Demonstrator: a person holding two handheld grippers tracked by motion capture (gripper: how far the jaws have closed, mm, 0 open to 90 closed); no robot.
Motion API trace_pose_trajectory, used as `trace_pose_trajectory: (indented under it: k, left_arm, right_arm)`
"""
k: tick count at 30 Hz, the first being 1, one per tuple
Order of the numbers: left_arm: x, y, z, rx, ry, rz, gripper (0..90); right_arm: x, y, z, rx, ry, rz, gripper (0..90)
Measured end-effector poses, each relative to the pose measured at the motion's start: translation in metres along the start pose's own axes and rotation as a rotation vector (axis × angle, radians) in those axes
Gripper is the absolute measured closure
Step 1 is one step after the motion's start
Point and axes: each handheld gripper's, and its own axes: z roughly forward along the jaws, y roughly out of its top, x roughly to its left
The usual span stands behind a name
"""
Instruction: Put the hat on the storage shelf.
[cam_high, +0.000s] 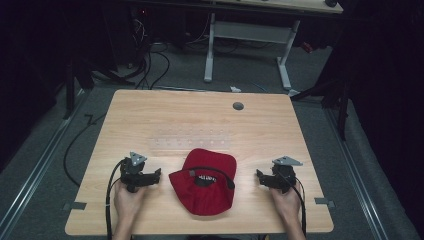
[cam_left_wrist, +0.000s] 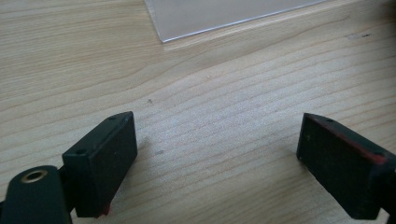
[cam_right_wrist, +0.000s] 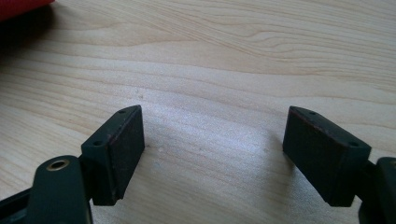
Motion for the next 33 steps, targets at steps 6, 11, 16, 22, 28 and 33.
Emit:
trace_pose_trajectory:
  k: [6,11,16,22,28,33]
  left_arm:
    - [-0.0001,-0.0001,-0.0001,-0.001,0.000,0.000,12.5]
    - [-0.0001,-0.0001,-0.0001,-0.001,0.000,0.000,12.6]
    - [-0.0002,-0.0001,-0.0001,-0.002,0.000,-0.001,12.8]
    - [-0.0004,0.0000,-0.0001,-0.004,0.000,-0.004,13.1]
    - [-0.0004,0.0000,-0.0001,-0.004,0.001,-0.005,13.3]
    - [-0.0004,0.0000,-0.0003,-0.005,-0.001,-0.004,13.8]
  right_arm:
    - [0.0000,0.0000,0.0000,0.000,0.001,0.000,20.9]
    - [0.0001,0.0000,0.0000,0.000,0.000,0.000,21.0]
    - [0.0003,0.0000,0.0000,-0.001,0.000,-0.004,20.9]
    - [0.0019,0.0000,0.0000,0.005,0.012,-0.010,17.4]
    - [0.0021,-0.0008,-0.0010,0.003,0.009,0.000,21.2]
    - [0.0014,-0.0047,-0.0059,-0.019,-0.005,0.023,32.0]
